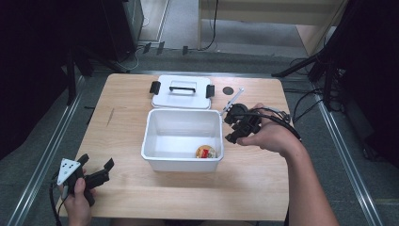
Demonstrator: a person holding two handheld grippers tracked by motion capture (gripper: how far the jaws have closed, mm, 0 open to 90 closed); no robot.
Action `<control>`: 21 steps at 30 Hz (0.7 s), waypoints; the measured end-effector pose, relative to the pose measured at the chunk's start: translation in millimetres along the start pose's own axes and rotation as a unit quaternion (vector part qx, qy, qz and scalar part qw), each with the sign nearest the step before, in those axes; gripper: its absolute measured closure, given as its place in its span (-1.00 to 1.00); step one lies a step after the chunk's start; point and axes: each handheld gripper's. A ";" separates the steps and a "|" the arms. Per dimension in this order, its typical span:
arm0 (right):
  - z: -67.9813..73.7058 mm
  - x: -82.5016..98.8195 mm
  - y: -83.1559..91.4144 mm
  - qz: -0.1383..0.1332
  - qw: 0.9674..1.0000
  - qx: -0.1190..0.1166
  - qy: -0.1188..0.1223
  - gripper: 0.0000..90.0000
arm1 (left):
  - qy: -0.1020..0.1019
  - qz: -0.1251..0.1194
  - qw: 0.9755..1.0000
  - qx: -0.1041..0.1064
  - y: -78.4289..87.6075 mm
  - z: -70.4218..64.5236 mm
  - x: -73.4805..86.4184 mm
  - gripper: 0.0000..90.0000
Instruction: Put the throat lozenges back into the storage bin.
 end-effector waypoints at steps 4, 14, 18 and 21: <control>-3.9 12.5 -4.1 0.013 1.000 0.007 -0.006 0.10 | 0.000 0.000 1.000 0.000 0.1 0.0 0.0 -1.00; -11.2 48.2 -29.1 0.052 0.996 0.034 -0.057 -0.67 | 0.000 0.000 1.000 -0.001 0.2 0.0 0.1 -1.00; -15.4 60.6 -35.1 0.054 0.995 0.039 -0.076 -0.83 | 0.001 0.000 1.000 -0.001 0.3 0.0 0.1 -1.00; -18.8 75.7 -44.1 0.055 0.992 0.045 -0.103 -0.97 | 0.000 -0.001 1.000 -0.001 0.2 -0.2 0.1 -1.00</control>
Point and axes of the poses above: each handheld gripper's, and its own axes: y roughly backward along the jaws, x roughly out of its underside, z roughly to its left, and after that the axes turned 9 degrees about x, right-handed
